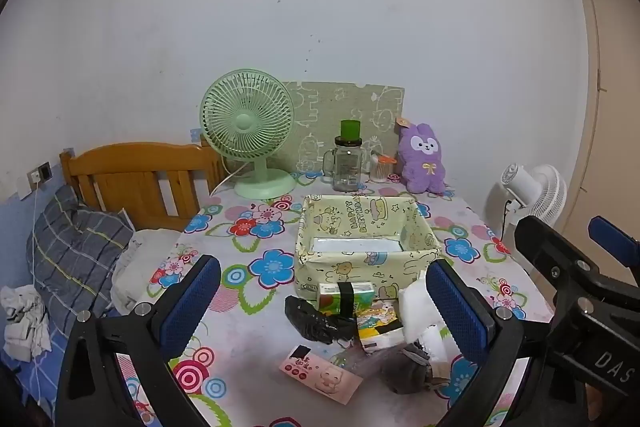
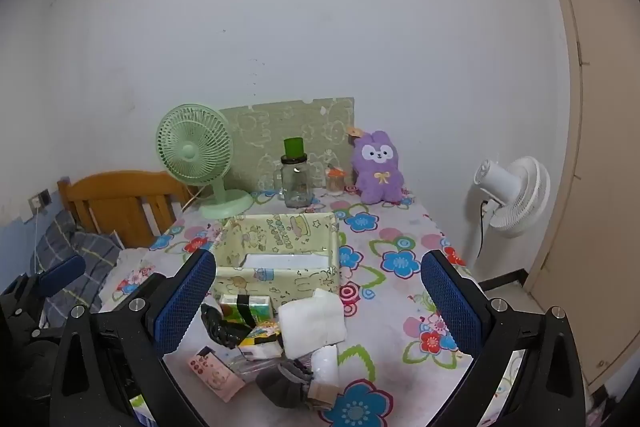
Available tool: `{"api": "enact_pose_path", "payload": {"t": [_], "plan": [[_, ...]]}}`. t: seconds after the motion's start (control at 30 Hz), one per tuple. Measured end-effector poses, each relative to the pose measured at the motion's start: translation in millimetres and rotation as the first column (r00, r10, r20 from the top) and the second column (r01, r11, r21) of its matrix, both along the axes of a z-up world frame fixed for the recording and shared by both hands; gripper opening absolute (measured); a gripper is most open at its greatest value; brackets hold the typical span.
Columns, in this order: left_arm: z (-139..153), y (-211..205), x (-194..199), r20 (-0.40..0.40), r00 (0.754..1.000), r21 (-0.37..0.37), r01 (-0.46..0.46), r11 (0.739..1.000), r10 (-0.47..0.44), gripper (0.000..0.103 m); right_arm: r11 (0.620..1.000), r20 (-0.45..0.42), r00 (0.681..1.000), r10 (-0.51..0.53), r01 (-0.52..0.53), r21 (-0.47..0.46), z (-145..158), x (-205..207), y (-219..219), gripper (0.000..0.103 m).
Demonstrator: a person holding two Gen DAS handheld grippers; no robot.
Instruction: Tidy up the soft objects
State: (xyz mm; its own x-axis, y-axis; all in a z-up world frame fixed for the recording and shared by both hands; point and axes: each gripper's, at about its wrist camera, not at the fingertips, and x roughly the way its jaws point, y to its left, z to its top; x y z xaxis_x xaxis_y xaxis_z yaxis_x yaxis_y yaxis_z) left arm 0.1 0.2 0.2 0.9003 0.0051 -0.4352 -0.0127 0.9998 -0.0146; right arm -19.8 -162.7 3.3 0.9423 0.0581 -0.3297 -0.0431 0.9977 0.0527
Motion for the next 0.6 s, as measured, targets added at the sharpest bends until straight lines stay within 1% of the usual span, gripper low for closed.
{"api": "enact_pose_path", "payload": {"t": [0.03, 0.13, 0.23, 0.27, 0.43, 0.6], "plan": [[0.0, -0.8, -0.8, 0.014, 1.0, 0.014, 0.002, 1.0, -0.002, 0.103, 1.0, 0.0, 1.0, -0.004, 0.004, 0.004, -0.3, -0.3, -0.8, 0.103], [-0.2, 0.0, -0.6, 0.008, 1.0, -0.001, 0.0, 1.0, 0.0, 0.103, 1.0, -0.008, 1.0, -0.012, 0.012, 0.017, -0.8, -1.3, -4.7, 0.103], [3.0, -4.5, -0.1, 0.008, 1.0, 0.003, 0.0, 1.0, 0.0, 0.103, 1.0, -0.002, 1.0, 0.001, -0.001, -0.015, 0.9, -2.2, 0.7, 0.103], [1.9, -4.5, -2.5, 0.016, 1.0, -0.003, -0.002, 1.0, 0.002, 0.103, 1.0, -0.003, 1.0, 0.001, -0.001, -0.015, 1.0, -3.2, 1.1, 0.103], [1.4, -0.6, -0.7, 0.003, 1.0, -0.017, -0.002, 1.0, 0.002, 0.103, 1.0, -0.01, 1.0, 0.003, -0.003, -0.012, 0.1, -0.5, 1.7, 0.103], [-0.2, 0.2, -0.4, 0.005, 1.0, -0.02, -0.01, 1.0, 0.01, 0.103, 1.0, -0.007, 1.0, 0.006, -0.006, -0.018, 2.0, -2.5, 3.4, 0.103]]}}
